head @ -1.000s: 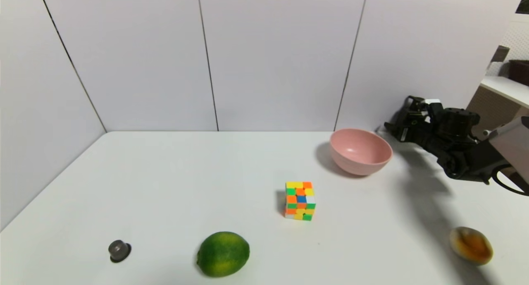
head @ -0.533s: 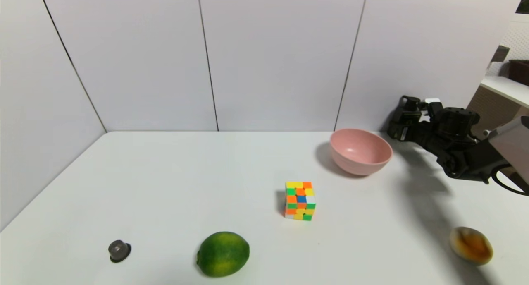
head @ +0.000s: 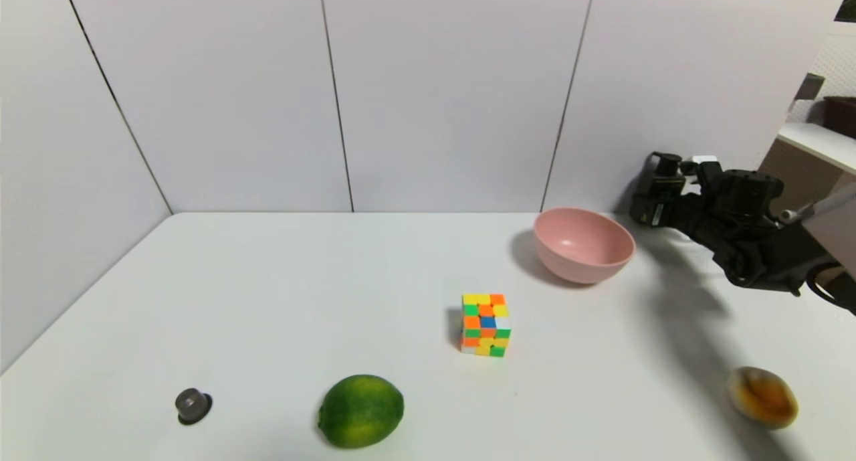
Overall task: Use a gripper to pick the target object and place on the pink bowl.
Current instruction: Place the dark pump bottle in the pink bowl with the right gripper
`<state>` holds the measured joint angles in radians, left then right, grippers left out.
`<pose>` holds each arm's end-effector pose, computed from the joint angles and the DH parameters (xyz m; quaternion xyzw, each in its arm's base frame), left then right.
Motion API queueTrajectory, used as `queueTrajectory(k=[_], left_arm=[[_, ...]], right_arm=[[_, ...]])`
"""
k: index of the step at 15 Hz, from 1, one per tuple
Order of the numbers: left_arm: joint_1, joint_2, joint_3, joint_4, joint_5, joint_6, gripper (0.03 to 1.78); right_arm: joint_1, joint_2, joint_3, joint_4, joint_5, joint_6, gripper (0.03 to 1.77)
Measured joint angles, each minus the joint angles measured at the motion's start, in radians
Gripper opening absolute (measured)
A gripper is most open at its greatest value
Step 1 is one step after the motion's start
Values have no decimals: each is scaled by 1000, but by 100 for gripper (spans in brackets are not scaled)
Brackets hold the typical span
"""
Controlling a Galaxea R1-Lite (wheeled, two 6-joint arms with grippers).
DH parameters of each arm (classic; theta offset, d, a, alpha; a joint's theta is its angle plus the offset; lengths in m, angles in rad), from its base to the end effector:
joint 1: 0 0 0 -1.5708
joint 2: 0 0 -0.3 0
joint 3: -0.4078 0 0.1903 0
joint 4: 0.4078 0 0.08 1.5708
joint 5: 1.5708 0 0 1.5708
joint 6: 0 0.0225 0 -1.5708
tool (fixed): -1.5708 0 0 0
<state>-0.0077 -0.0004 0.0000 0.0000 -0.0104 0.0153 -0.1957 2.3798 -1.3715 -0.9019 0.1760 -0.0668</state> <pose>-0.0228 -0.0001 0.0755 0.0076 -0.0003 -0.0090 0.9999 0.4673 -0.0886 0.0887 -0.0235 0.0526 -0.0081 0.9983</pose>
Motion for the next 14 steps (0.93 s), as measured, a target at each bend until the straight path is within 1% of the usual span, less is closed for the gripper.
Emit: queueTrajectory(k=[3, 8, 12, 14], left_arm=[[0, 0, 0, 0, 0, 0, 169], [0, 0, 0, 0, 0, 0, 169], [0, 0, 0, 0, 0, 0, 169], [0, 0, 0, 0, 0, 0, 169]], right_arm=[[0, -79, 95, 4, 3, 3, 106], [11, -279, 301, 6, 10, 3, 105], [53, -459, 478, 6, 14, 3, 105], [91, -544, 561, 5, 14, 3, 105]])
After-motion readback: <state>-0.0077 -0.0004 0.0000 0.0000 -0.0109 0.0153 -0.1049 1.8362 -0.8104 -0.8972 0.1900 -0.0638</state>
